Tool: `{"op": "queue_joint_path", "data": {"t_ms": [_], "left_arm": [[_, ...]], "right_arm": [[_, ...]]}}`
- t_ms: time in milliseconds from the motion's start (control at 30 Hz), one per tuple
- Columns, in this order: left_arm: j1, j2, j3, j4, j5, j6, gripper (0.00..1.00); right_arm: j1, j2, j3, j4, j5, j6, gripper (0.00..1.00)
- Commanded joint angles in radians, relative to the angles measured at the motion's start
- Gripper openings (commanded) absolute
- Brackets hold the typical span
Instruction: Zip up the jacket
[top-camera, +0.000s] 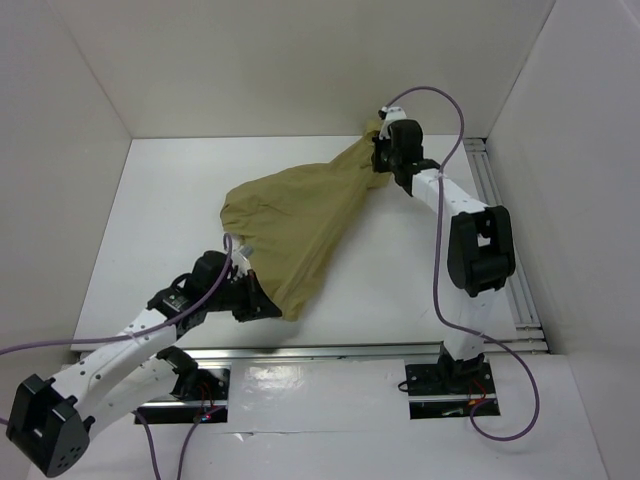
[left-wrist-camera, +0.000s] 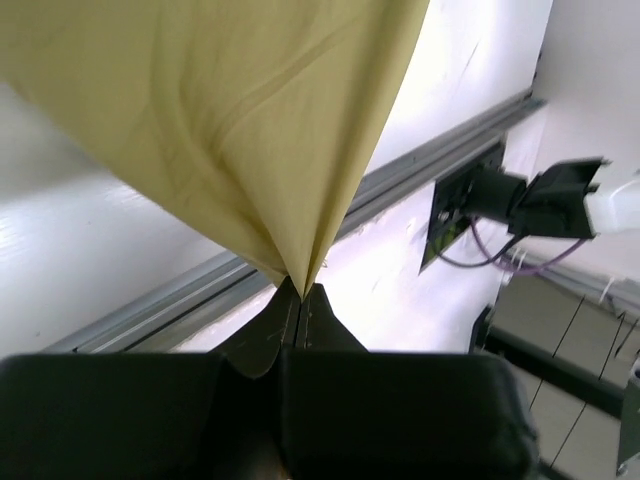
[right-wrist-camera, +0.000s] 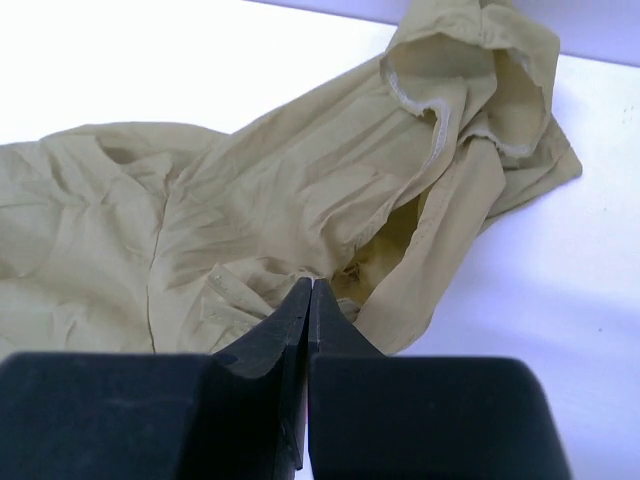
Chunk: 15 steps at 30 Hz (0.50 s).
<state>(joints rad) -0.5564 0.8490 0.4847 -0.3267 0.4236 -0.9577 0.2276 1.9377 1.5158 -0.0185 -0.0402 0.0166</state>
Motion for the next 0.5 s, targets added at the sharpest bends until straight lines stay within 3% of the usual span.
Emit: {"op": "queue_joint_path", "data": {"t_ms": [0, 233, 467], "left_arm": [[0.006, -0.051, 0.026, -0.176, 0.000, -0.033, 0.00], [0.006, 0.022, 0.121, -0.213, -0.020, 0.028, 0.00], [0.006, 0.107, 0.132, -0.173, -0.029, 0.047, 0.00]], "right_arm": [[-0.053, 0.009, 0.101, 0.091, 0.086, -0.037, 0.00], [-0.114, 0.046, 0.286, 0.034, 0.106, -0.056, 0.00], [-0.134, -0.005, 0.259, 0.063, 0.082, -0.056, 0.00]]}}
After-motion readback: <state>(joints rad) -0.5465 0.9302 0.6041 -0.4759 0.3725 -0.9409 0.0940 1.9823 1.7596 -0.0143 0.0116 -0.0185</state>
